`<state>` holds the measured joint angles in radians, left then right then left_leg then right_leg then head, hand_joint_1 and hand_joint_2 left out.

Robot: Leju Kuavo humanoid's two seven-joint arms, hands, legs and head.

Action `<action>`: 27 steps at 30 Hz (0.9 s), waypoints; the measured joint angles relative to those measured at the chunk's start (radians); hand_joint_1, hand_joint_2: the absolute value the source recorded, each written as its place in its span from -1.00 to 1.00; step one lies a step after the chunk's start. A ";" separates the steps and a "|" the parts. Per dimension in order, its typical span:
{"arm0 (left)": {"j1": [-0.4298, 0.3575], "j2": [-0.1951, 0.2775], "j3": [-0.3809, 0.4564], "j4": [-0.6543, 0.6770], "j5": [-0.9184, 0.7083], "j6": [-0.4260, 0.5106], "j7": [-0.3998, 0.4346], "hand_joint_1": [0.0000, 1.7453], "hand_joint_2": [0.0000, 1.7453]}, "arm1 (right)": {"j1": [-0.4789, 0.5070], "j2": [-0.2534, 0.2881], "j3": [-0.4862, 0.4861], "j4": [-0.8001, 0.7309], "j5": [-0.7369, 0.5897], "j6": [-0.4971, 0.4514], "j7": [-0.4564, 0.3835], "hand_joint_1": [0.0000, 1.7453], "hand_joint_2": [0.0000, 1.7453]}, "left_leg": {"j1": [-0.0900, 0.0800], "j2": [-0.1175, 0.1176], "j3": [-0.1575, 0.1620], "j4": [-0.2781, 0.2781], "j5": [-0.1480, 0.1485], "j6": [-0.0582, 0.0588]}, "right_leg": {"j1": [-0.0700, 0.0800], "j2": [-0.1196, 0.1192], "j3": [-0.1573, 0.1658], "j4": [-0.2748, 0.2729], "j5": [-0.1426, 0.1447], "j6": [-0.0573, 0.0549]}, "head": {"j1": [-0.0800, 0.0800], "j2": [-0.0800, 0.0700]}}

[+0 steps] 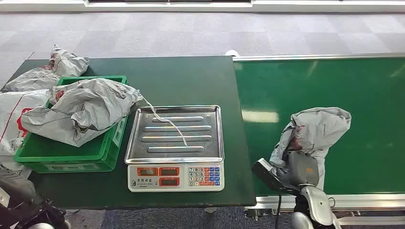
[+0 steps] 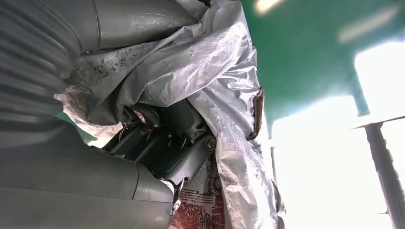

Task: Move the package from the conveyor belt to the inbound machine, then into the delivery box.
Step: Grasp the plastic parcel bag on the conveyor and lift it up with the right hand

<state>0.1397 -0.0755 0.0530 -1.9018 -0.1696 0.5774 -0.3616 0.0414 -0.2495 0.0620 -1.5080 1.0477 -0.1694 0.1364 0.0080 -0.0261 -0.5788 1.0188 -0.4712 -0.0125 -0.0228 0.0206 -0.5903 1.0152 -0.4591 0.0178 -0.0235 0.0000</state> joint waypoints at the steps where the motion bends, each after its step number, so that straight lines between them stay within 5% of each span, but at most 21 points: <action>1: -0.002 0.000 0.000 0.001 0.002 -0.002 -0.003 -1.00 -1.00 | -0.004 -0.016 -0.012 -0.008 0.002 0.005 -0.002 1.00 1.00 | 0.000 0.000 0.000 0.000 0.000 0.000 | 0.000 0.000 0.000 0.000 0.000 0.000 | 0.000 0.000; 7: -0.037 0.000 0.006 0.010 0.017 -0.006 -0.020 -1.00 -1.00 | -0.100 -0.179 -0.106 -0.060 0.045 0.070 -0.033 1.00 1.00 | -0.003 0.002 -0.007 0.000 0.000 0.003 | -0.002 0.002 0.000 0.000 0.001 0.002 | 0.000 0.000; 12: -0.061 0.000 0.016 0.012 0.015 -0.006 -0.026 -1.00 -1.00 | -0.249 -0.255 -0.096 -0.060 0.079 0.100 -0.045 1.00 1.00 | -0.003 0.003 -0.001 0.000 0.002 0.003 | -0.002 0.004 -0.001 0.000 0.003 0.002 | 0.000 0.000; 20: -0.067 -0.001 0.021 0.015 0.020 -0.006 -0.037 -1.00 -1.00 | -0.333 -0.293 -0.059 -0.054 0.104 0.060 -0.068 1.00 1.00 | -0.002 -0.001 -0.008 -0.001 0.003 0.003 | -0.002 0.001 -0.001 0.001 0.003 0.003 | 0.000 0.000; 27: -0.076 -0.006 0.022 0.021 0.045 -0.006 -0.058 -1.00 -1.00 | -0.572 -0.243 0.129 0.036 0.194 0.022 -0.077 1.00 1.00 | -0.001 0.002 -0.005 0.000 0.005 0.003 | 0.000 0.003 -0.003 0.001 0.005 0.001 | 0.000 0.000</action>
<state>0.0638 -0.0812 0.0748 -1.8810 -0.1244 0.5715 -0.4195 -0.5306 -0.4922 0.1908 -1.4719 1.2420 -0.1474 0.0594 0.0069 -0.0244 -0.5835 1.0186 -0.4659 -0.0094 -0.0227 0.0233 -0.5932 1.0158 -0.4539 0.0192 -0.0232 0.0000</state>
